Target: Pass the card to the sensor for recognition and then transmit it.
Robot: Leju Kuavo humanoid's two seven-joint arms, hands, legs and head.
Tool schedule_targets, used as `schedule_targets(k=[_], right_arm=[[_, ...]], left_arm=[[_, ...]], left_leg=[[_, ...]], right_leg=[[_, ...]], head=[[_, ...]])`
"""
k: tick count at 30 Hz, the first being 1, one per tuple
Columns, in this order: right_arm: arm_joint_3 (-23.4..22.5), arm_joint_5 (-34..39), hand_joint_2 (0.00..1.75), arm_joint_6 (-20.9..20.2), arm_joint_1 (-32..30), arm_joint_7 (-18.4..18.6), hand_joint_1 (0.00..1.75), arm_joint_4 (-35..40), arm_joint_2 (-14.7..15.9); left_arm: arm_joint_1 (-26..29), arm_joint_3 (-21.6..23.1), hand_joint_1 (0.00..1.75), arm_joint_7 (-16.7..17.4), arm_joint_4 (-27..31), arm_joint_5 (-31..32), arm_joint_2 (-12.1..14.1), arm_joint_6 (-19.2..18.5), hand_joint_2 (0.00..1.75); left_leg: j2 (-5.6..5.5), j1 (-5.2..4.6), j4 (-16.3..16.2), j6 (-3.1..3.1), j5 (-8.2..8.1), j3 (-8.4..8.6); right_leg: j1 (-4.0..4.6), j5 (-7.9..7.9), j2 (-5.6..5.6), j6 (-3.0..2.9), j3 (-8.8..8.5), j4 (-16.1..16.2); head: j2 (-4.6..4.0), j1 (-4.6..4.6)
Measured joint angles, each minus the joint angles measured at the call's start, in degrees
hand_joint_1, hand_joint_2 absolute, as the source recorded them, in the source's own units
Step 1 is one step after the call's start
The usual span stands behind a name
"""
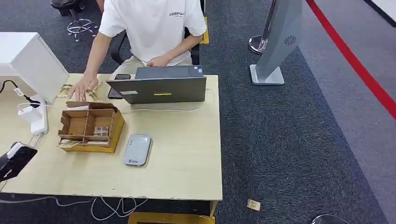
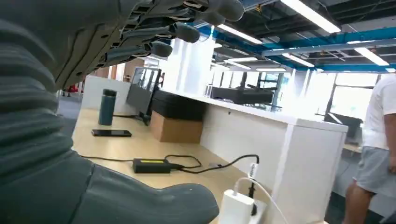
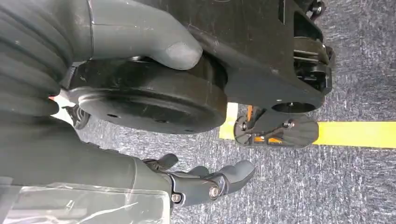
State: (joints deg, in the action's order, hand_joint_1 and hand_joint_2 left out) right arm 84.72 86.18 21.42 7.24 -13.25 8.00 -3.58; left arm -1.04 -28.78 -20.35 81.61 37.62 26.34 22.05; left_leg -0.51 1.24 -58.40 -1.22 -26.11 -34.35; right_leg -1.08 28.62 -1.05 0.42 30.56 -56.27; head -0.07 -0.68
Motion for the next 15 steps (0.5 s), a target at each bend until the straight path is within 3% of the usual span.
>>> schedule_targets(k=[3, 4, 6, 8, 10, 11, 12, 15], right_arm=[[0.0, 0.1, 1.75, 0.0, 0.0, -0.1, 0.00, 0.0, 0.0], [-0.1, 0.2, 1.75, 0.0, 0.0, -0.1, 0.00, 0.0, 0.0], [-0.2, 0.9, 1.75, 0.0, -0.1, -0.3, 0.00, 0.0, 0.1], [-0.4, 1.4, 1.75, 0.0, -0.4, -0.9, 0.00, 0.0, 0.2], [-0.7, 2.1, 1.75, -0.1, -0.4, -1.2, 0.00, -0.1, 0.2], [-0.7, 2.4, 1.75, -0.1, -0.5, -1.5, 0.00, -0.1, 0.3], [-0.9, 2.7, 1.75, -0.6, -0.6, -1.8, 0.00, -0.2, 0.3], [-1.5, 3.4, 1.75, -2.6, -0.8, -2.1, 0.00, -0.3, 0.4]], left_arm=[[0.6, -1.6, 0.00, 0.4, 0.6, -0.4, 0.0, -0.3, 1.75], [1.1, -2.5, 0.00, 0.7, 0.9, -2.3, 0.0, -1.1, 1.75], [2.9, -6.7, 0.00, -0.5, 0.9, -11.5, 0.4, -6.3, 1.75], [3.9, -13.6, 0.00, -2.3, -0.2, -19.8, 0.9, -15.3, 1.75], [3.8, -23.2, 0.00, -3.5, -4.3, -25.1, 1.7, -25.6, 1.75], [3.4, -28.0, 0.00, -3.5, -7.2, -27.5, 2.1, -29.0, 1.75], [2.8, -32.4, 0.00, -3.5, -10.3, -29.8, 2.3, -30.8, 1.75], [1.8, -42.6, 0.00, -5.4, -19.4, -34.2, 2.3, -31.4, 1.75]], left_leg=[[-0.04, -0.01, 0.0, 0.00, 0.00, 0.00], [-0.05, -0.01, 0.0, 0.00, 0.00, 0.01], [0.10, 0.00, 0.0, -0.04, -0.04, 0.05], [0.16, 0.01, 0.0, -0.05, -0.06, 0.03], [0.18, 0.02, 0.0, -0.10, -0.10, 0.06], [0.19, 0.03, 0.1, -0.11, -0.11, 0.05], [0.19, 0.03, 0.1, -0.11, -0.11, 0.05], [0.15, 0.04, 0.1, -0.17, -0.15, 0.07]], right_leg=[[0.00, -0.01, 0.00, 0.00, -0.21, 0.0], [0.00, -0.01, 0.00, 0.00, -0.27, 0.0], [0.03, -0.01, -0.18, 0.00, -0.22, 0.0], [0.05, 0.00, -0.24, -0.01, -0.18, 0.0], [0.05, 0.05, -0.24, -0.05, -0.12, 0.0], [0.05, 0.08, -0.24, -0.09, -0.11, 0.0], [0.05, 0.11, -0.23, -0.12, -0.11, 0.0], [0.05, 0.18, -0.16, -0.15, -0.11, 0.0]], head=[[0.00, 0.02], [0.00, 0.02], [0.00, 0.00], [0.00, 0.04], [0.00, -0.02], [0.00, -0.07], [0.00, -0.09], [0.00, -0.11]])
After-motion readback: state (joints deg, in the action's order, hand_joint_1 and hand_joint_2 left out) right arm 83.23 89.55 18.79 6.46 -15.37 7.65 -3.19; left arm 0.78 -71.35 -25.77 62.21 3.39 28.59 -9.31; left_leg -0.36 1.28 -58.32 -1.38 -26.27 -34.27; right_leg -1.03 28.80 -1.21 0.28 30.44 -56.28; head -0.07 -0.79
